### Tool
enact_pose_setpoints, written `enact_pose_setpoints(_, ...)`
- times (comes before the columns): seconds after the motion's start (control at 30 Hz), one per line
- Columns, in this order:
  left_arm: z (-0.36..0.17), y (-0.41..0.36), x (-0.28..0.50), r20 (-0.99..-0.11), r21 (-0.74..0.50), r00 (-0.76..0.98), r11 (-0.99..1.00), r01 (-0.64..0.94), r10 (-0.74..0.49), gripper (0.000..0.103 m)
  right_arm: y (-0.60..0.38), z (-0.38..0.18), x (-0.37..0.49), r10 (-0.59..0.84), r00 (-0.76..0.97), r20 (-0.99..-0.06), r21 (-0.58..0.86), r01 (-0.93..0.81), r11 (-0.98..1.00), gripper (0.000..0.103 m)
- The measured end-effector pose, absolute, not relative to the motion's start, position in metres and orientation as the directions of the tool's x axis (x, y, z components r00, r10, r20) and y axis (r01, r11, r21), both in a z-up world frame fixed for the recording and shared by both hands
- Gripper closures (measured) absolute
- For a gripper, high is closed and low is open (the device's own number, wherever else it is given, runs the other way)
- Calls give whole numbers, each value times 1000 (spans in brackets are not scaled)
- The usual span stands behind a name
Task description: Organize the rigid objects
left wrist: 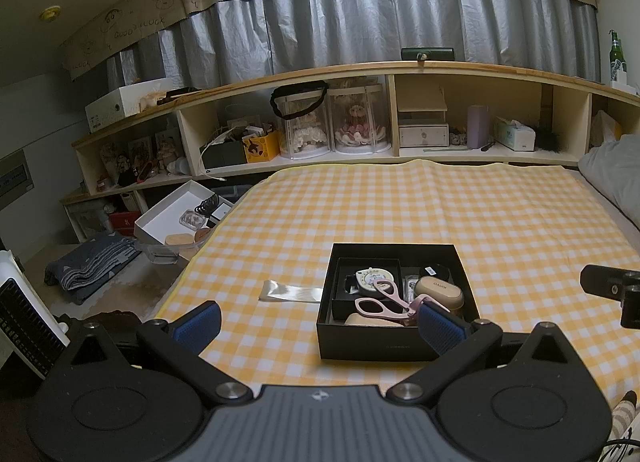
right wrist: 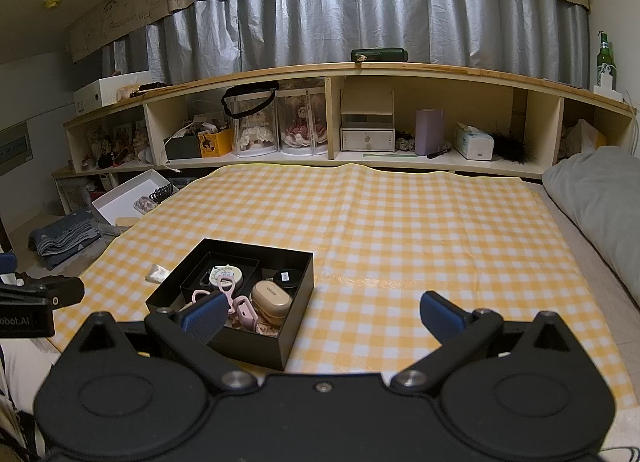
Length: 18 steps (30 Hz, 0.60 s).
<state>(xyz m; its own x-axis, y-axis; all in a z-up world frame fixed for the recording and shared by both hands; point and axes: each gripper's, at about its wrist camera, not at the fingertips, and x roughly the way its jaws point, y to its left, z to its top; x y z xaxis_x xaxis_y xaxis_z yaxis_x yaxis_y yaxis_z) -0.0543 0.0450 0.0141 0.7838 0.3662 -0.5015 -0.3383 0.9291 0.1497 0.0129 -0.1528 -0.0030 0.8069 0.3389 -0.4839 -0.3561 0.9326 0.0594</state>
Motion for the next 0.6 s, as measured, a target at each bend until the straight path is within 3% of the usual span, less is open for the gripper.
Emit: enact_pose_setpoints(0.6, 15, 45, -54, -503, 150, 783, 929, -338, 366, 0, -151, -3, 12, 337, 807, -485, 60, -353, 934, 0)
